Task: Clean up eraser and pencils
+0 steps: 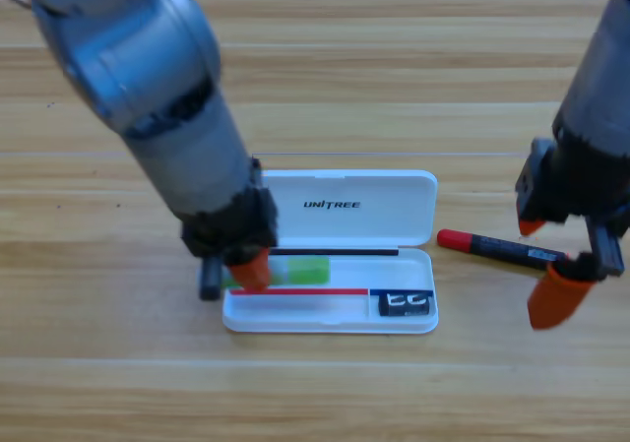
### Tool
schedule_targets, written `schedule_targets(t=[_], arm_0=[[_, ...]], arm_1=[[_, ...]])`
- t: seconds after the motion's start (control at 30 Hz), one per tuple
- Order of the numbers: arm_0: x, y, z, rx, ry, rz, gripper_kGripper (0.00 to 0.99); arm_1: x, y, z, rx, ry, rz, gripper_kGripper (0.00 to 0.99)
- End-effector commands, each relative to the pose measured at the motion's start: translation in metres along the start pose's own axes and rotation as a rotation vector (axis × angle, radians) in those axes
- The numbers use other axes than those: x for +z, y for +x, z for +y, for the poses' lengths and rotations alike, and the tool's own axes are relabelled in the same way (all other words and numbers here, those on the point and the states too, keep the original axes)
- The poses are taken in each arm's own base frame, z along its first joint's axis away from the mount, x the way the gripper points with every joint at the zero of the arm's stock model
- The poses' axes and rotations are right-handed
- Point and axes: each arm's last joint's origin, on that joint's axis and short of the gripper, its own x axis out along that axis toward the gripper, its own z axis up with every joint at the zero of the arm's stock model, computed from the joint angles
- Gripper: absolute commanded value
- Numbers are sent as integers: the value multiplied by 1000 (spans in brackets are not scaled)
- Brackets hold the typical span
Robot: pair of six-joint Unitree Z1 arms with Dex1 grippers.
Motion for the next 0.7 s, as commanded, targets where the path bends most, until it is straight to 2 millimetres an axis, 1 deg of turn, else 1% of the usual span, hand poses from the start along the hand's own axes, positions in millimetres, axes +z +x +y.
schedule_targets(t=[0.03, 0.27, 0.47, 0.7], arm_0=[[24, 32, -18, -35, 54, 16, 74], [32, 41, -18, -38, 62, 25, 74], [32, 47, -18, -43, 63, 36, 74], [33, 48, -17, -39, 64, 36, 74]], arm_1=[[-30, -9, -21, -53, 122, -45, 989], [-40, -6, -33, -54, 168, -29, 989], [-42, -3, -38, -54, 179, -27, 989], [-40, 3, -41, -49, 167, -20, 989]])
